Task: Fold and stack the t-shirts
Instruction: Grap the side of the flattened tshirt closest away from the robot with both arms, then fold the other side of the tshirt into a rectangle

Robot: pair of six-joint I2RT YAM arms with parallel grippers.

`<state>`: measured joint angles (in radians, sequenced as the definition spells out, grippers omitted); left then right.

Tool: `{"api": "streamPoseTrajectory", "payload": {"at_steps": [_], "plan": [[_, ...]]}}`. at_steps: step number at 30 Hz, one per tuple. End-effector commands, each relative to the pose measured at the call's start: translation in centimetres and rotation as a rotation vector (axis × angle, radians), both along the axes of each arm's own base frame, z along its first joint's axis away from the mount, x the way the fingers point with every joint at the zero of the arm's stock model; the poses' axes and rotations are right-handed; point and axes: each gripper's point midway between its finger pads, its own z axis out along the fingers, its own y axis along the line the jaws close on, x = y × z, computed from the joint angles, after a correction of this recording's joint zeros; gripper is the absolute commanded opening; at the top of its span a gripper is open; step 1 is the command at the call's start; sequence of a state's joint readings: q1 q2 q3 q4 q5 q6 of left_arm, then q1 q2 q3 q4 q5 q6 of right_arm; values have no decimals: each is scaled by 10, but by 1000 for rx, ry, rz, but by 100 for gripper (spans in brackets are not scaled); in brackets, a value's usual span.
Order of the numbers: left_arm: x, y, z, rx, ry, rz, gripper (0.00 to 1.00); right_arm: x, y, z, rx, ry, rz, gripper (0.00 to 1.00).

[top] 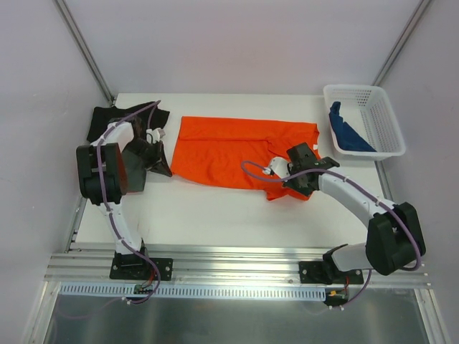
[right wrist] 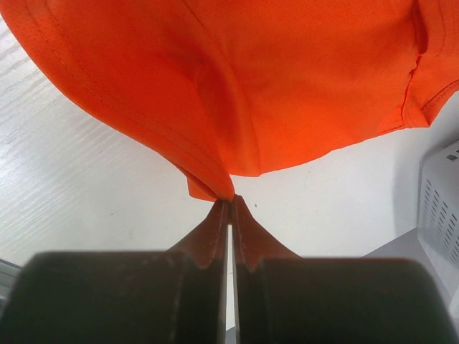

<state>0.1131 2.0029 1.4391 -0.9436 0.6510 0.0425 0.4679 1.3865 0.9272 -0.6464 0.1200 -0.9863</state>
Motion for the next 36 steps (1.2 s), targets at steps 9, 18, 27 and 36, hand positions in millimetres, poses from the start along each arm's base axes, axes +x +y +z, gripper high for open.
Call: {"api": "streamPoseTrajectory", "payload": {"at_steps": [9,18,27,36], "plan": [[-14,2,52,18,-139,-38,0,3,-7,28,33,-81,-24,1],[-37,-1,64,-19,-81,-123,0,14,-30,68,74,-145,-156,1],[0,4,75,-13,-116,-131,0,45,-41,79,93,-198,-225,0],[38,9,58,-15,-121,-143,0,110,-32,82,74,-222,-215,1]]}}
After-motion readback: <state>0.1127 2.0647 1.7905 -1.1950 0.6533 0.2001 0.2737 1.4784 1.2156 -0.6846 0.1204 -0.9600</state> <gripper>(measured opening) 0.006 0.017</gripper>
